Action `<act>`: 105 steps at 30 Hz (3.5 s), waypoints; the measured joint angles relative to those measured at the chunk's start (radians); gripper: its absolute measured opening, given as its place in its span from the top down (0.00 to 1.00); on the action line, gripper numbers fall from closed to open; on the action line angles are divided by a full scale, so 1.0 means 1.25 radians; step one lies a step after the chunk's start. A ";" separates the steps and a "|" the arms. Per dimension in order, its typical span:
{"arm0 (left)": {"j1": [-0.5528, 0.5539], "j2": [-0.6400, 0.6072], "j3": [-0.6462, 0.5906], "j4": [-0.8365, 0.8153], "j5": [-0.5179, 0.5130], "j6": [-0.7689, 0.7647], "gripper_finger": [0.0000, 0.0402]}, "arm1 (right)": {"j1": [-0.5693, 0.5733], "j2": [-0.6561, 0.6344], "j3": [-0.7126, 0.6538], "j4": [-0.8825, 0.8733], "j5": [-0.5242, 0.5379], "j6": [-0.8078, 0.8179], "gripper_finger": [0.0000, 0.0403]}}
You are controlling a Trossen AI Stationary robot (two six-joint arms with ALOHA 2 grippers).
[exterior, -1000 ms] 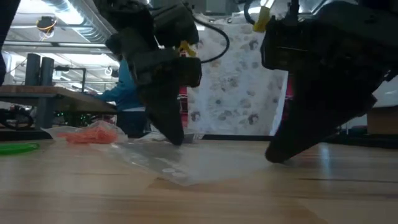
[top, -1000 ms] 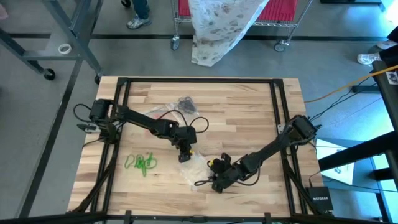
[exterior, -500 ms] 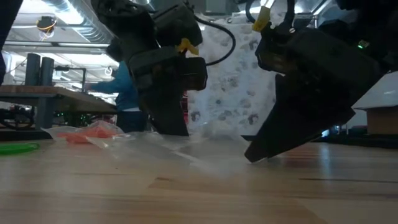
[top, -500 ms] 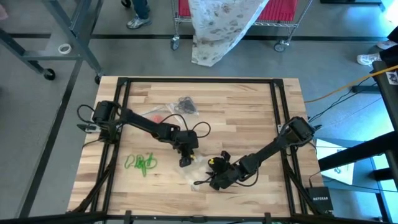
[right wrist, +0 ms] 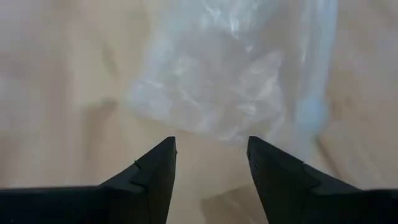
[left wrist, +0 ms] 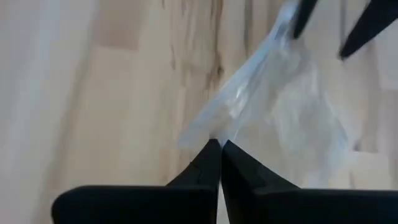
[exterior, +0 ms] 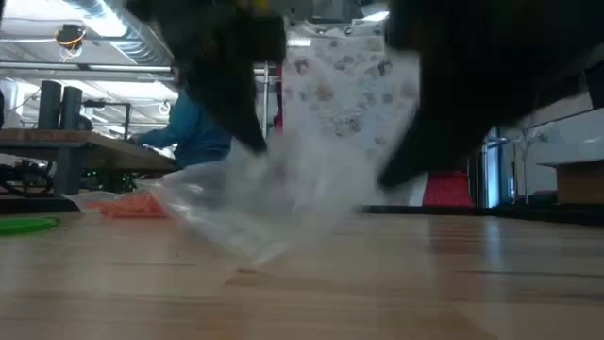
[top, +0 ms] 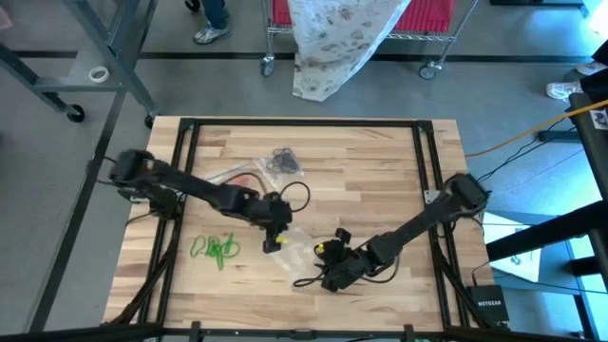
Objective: Sort rubber bands
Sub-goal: Open the transparent zip bag
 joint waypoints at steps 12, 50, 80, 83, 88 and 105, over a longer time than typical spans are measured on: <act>-0.182 -0.289 0.000 -0.076 -0.331 -0.002 1.00 | 0.077 -0.199 0.075 -0.168 0.142 -0.085 0.52; -0.212 -0.309 0.000 -0.048 -0.489 0.019 1.00 | -0.010 -0.190 0.076 0.127 0.228 -0.103 0.52; -0.180 -0.365 0.042 -0.074 -0.174 0.014 0.67 | -0.009 -0.190 0.076 0.020 0.224 -0.162 1.00; -0.179 -0.375 0.073 -0.036 -0.169 0.041 0.58 | -0.010 -0.189 0.076 0.015 0.204 -0.164 1.00; -0.154 -0.336 0.087 -0.006 -0.168 0.074 0.51 | -0.026 -0.170 0.077 0.028 0.190 -0.170 1.00; -0.094 -0.119 0.131 0.048 -0.086 0.096 0.51 | -0.062 -0.112 0.076 0.100 0.140 -0.188 1.00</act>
